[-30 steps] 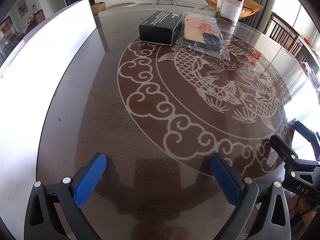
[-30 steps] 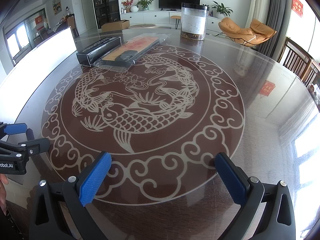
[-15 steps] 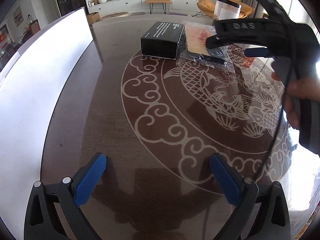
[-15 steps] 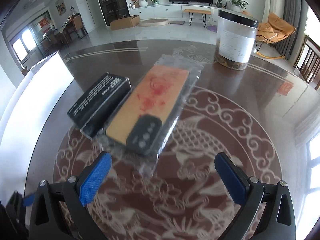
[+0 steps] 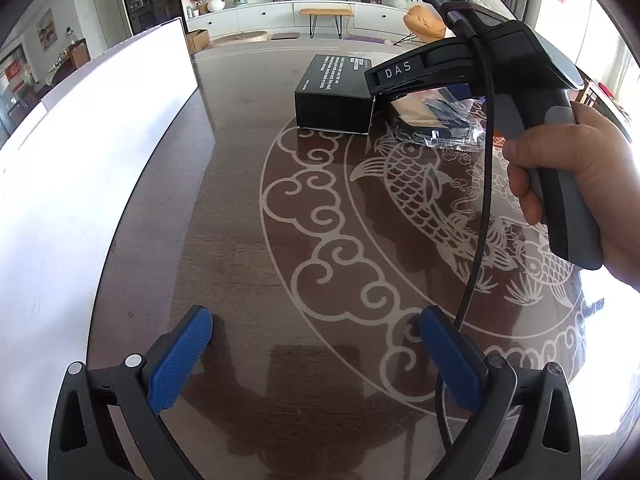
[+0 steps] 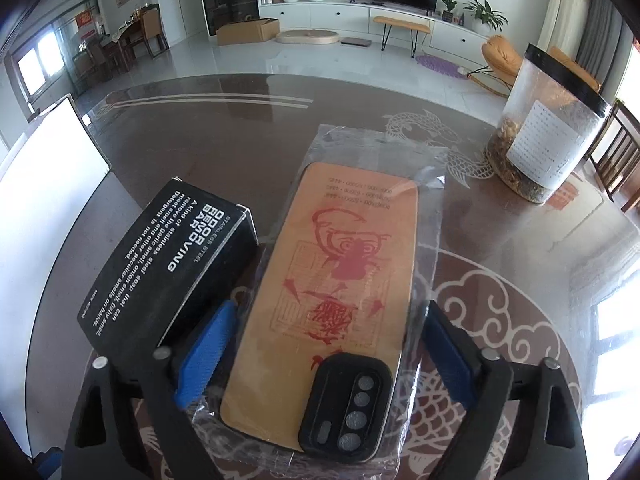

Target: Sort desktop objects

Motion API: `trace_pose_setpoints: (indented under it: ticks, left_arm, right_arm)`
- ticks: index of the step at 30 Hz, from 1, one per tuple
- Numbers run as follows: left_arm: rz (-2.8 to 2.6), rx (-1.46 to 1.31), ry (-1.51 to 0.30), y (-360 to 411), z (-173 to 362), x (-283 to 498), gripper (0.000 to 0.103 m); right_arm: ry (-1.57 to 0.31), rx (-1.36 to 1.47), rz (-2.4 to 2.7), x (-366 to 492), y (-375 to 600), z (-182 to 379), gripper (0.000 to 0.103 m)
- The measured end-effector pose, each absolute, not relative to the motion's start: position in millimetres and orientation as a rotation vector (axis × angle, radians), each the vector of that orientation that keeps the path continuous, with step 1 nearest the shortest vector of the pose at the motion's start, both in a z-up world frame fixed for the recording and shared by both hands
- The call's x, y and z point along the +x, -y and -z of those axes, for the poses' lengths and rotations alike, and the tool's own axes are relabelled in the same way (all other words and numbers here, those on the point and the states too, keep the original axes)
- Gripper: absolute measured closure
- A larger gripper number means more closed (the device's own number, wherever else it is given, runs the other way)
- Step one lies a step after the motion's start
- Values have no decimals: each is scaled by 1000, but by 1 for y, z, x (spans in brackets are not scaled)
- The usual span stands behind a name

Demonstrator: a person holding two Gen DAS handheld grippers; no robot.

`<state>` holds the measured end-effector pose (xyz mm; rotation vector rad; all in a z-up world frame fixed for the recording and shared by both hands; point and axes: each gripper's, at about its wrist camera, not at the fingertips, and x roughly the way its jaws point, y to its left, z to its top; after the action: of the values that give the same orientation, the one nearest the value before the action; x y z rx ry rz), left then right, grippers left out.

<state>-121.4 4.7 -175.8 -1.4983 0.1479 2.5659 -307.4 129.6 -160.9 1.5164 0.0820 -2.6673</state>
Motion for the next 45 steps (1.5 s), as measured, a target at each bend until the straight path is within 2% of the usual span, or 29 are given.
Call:
trace_pose_setpoints:
  ticks: [2, 9, 14, 20, 24, 30, 35, 38, 41, 42, 43, 44, 45]
  left_arm:
    - [-2571, -1497, -145, -1, 175, -123, 0]
    - [-2630, -1472, -109, 15, 174, -129, 0]
    - [-2707, -1478, -50, 14, 176, -147, 0]
    - [-2816, -1483, 89, -17, 177, -192, 0]
    - [-2827, -1532, 44, -53, 176, -224, 0]
    - [-2901, -1804, 294, -57, 169, -265, 0]
    - [-3001, -1904, 472, -31, 165, -291, 0]
    - [-3032, -1888, 413, -22, 162, -306, 0]
    - [-2963, -1787, 225, -20, 160, -322, 0]
    - [-2924, -1721, 163, -23, 160, -326, 3]
    - [-2899, -1637, 152, -22, 158, -322, 12]
    - [-2905, -1568, 110, -23, 155, -317, 34]
    - [-2891, -1500, 55, -28, 151, -310, 44]
  right_arm:
    - [-186, 1474, 2627, -304, -117, 160, 23]
    - [-313, 1344, 2426, -243, -88, 165, 23]
    - [-170, 1399, 2579, -188, -149, 169, 23]
    - [-113, 1388, 2663, -116, -205, 169, 23]
    - [-91, 1343, 2706, -90, -217, 169, 23]
    - [-81, 1350, 2717, -93, -216, 164, 22]
    - [-77, 1350, 2716, -94, -215, 164, 22]
    - [-79, 1351, 2717, -94, -215, 164, 22]
    - [-81, 1351, 2718, -94, -215, 164, 22]
    - [-79, 1351, 2717, -93, -215, 164, 22]
    - [-80, 1351, 2718, -91, -215, 163, 22]
    - [-80, 1351, 2718, -91, -215, 163, 22]
    - [-81, 1351, 2719, -92, -215, 163, 22]
